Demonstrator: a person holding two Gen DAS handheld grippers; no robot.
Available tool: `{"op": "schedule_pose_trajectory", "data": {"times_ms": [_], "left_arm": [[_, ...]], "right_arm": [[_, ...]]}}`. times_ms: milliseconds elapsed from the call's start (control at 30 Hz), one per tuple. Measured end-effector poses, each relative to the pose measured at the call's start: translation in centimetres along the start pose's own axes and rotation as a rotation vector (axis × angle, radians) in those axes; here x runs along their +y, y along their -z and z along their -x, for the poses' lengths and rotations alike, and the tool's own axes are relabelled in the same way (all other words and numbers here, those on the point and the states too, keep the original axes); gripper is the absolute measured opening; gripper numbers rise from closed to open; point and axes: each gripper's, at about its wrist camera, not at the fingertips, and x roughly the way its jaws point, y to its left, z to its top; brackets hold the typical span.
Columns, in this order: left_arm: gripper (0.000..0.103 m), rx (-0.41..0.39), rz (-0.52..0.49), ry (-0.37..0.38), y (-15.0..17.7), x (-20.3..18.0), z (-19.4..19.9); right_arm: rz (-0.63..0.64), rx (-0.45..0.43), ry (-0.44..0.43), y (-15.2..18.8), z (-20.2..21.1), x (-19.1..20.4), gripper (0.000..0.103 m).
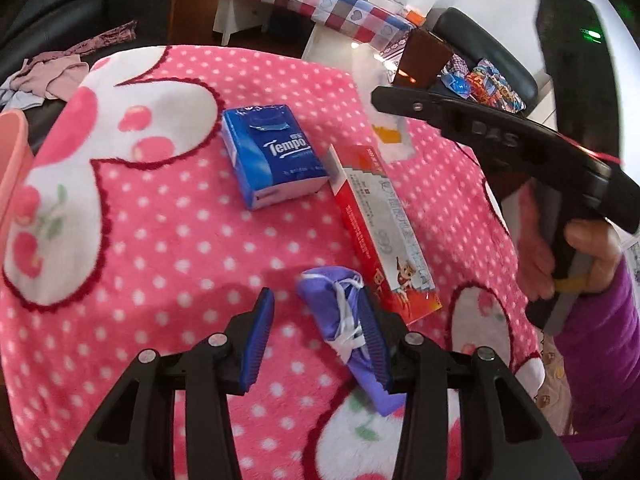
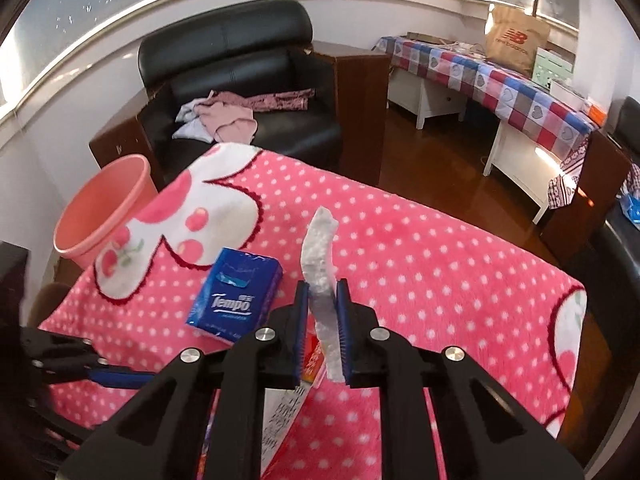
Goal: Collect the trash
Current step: 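Grasp the purple cloth with the left gripper while the right gripper grasps the white paper strip, then carry the purple cloth and paper strip over the pink bucket with both grippers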
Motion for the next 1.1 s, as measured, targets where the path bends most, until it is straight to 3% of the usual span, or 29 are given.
{"op": "schedule_pose_trajectory", "data": {"times_ms": [300,600,1100], "left_arm": [[0.012,-0.016,0.029,0.011,-0.2,-0.1,-0.3],[0.011,-0.137,0.021,-0.07,0.0,1.6,4.5],[0.011,-0.442,0.033,-0.32,0.6,4.9,14.6]], "right_arm": [[-0.075,-0.053,-0.012,0.3,2.6,0.6,0.014],[-0.11,-0.06,-0.042,0.7,3.4,2.7,0.014],[-0.072,-0.093,-0.102,0.4,5.0,9.5,0.014]]}}
